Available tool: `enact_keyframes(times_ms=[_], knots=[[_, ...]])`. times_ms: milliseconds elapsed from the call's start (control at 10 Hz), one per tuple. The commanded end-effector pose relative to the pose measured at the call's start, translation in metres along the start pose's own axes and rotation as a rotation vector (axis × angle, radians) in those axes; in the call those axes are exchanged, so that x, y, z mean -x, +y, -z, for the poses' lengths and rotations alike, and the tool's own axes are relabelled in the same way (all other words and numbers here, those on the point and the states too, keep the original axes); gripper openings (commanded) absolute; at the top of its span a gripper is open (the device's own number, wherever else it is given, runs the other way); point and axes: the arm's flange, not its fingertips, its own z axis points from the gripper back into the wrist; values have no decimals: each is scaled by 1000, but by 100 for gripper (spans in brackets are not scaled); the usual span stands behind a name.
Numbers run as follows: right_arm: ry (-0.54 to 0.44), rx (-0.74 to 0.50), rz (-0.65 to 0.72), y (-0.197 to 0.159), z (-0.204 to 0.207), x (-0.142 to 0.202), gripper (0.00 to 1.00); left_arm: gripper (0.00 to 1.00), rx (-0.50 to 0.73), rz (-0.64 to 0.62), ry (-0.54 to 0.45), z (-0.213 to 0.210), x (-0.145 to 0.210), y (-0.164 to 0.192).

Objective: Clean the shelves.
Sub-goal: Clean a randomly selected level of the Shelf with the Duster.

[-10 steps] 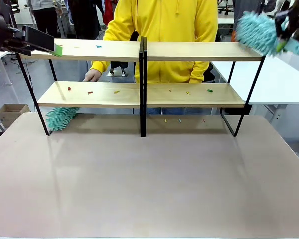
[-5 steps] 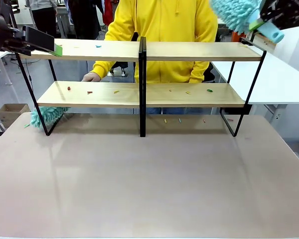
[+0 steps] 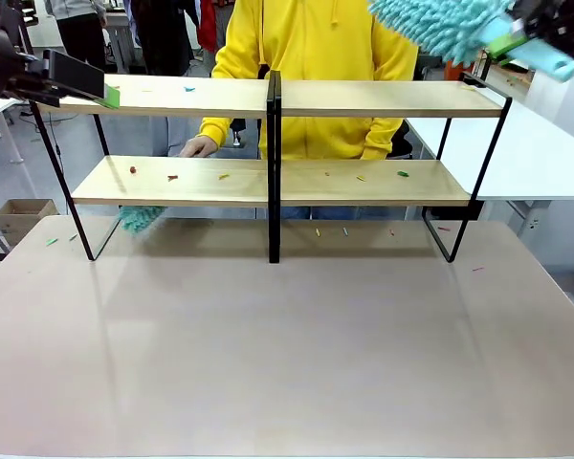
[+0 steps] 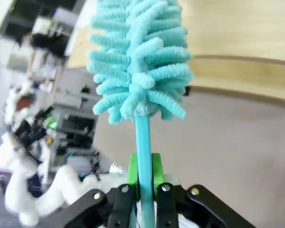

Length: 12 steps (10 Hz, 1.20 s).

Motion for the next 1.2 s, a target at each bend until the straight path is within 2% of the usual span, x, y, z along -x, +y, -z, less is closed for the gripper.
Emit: enact_keyframes(times_ms=[0,200,300,400,500,600,800,900,1100], knots=[[8,-95,-136,-12,-80,4,12,100,1,-1,0,0,0,1],[-11,-78,-296,-21,-170,32,12,100,1,-1,0,0,0,1],[-86,-27,-309,-26,-203,49,12,100,1,-1,0,0,0,1],[-142,-56,-357,-31,-224,66,12,100,1,-1,0,0,0,1],[-212,-7,-286,-37,-226,78,12,100,1,-1,0,0,0,1],[-84,-46,-306,-24,-226,69,12,100,1,-1,0,0,0,1],[-84,-46,-306,-24,-226,69,12,100,1,-1,0,0,0,1],[-115,-25,-292,-31,-240,78,12,100,1,-1,0,0,0,1],[-25,36,-260,-10,-198,59,12,100,1,-1,0,0,0,1]])
